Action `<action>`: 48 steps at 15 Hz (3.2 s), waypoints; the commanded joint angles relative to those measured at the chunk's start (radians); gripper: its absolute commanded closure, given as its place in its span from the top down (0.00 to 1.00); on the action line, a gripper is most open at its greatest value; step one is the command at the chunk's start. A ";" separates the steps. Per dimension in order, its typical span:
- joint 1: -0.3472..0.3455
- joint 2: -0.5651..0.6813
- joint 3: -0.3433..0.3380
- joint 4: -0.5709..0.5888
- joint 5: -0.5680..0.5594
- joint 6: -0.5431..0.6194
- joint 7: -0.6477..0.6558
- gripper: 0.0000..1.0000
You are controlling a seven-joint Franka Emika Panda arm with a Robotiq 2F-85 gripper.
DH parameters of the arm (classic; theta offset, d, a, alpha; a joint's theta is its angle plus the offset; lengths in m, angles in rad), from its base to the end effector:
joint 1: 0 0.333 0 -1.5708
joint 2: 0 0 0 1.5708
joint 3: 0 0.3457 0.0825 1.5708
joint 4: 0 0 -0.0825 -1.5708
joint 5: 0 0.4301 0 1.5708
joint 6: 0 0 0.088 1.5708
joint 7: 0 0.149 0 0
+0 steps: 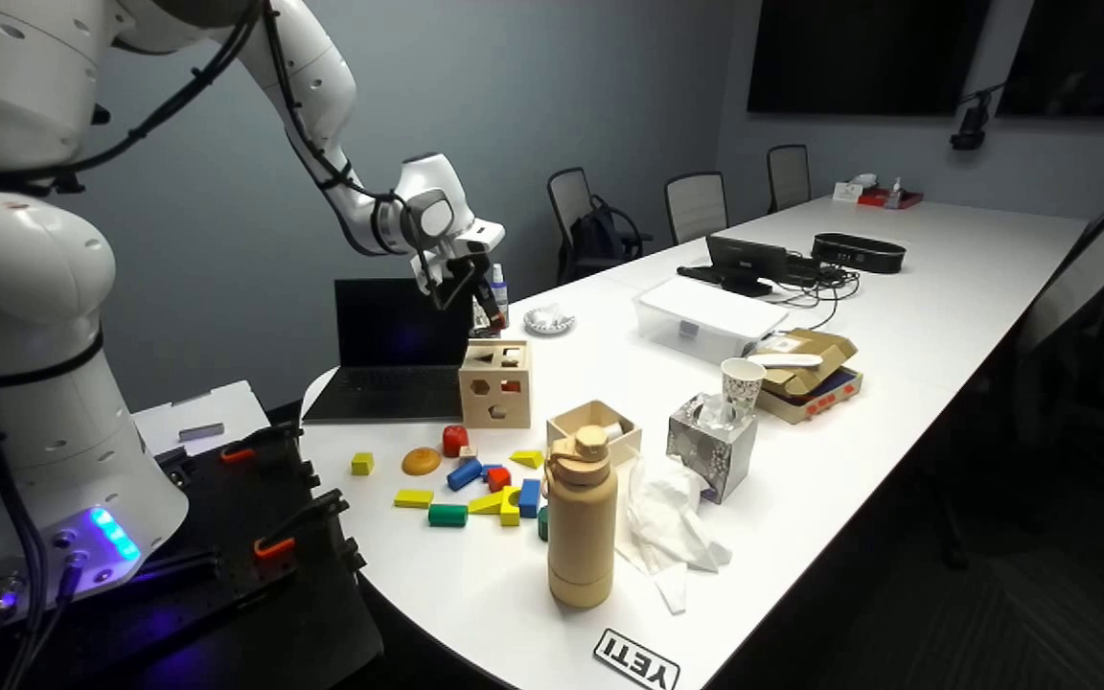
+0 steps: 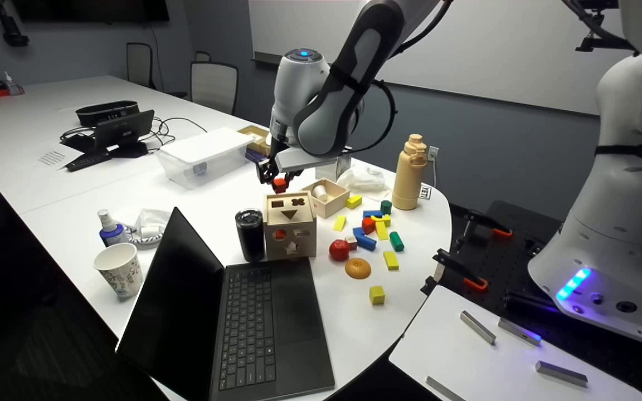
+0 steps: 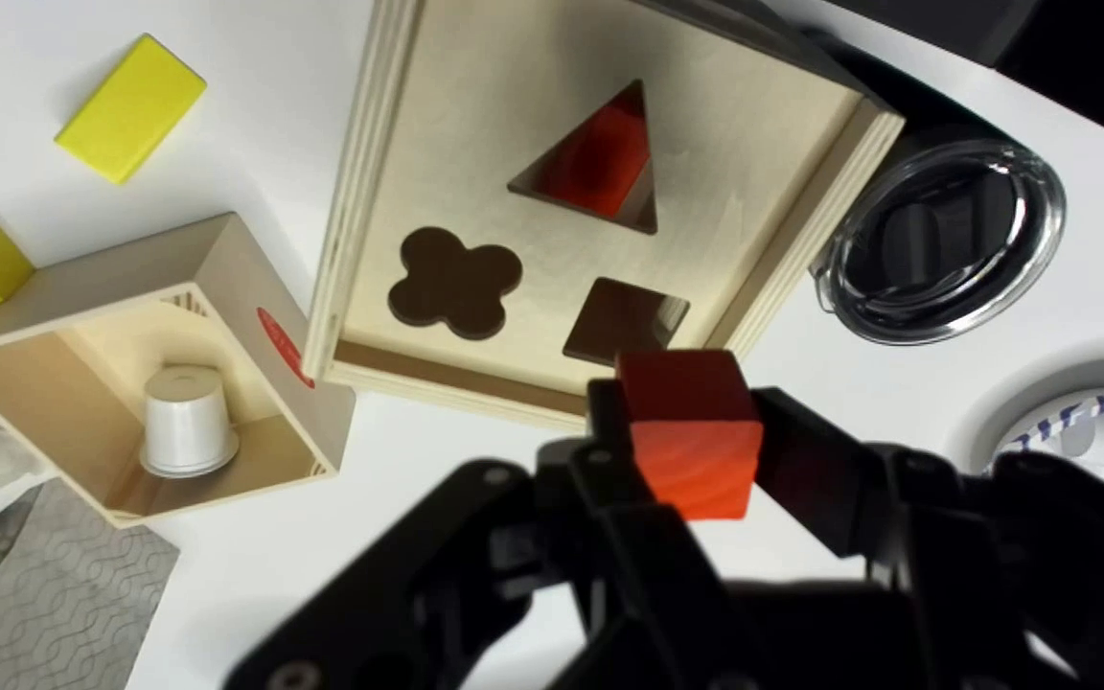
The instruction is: Put the orange block inside the wooden toy box.
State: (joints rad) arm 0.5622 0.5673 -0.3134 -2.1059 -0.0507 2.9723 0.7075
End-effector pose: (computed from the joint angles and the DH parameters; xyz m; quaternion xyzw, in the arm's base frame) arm 0.6361 0.1620 0.1341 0.9695 -0.1646 0.1814 0.0034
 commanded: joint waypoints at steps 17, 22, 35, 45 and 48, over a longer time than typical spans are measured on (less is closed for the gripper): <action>-0.092 0.181 0.081 0.180 0.108 -0.053 0.015 0.12; -0.088 0.183 0.073 0.185 0.121 -0.062 0.030 0.12; -0.066 0.199 0.045 0.196 0.111 -0.090 0.142 0.12; -0.020 0.154 0.016 0.153 0.086 -0.084 0.165 1.00; 0.035 0.113 -0.023 0.121 0.059 -0.107 0.166 1.00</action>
State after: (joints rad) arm 0.5318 0.7502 -0.2897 -1.9323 0.0457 2.9130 0.8327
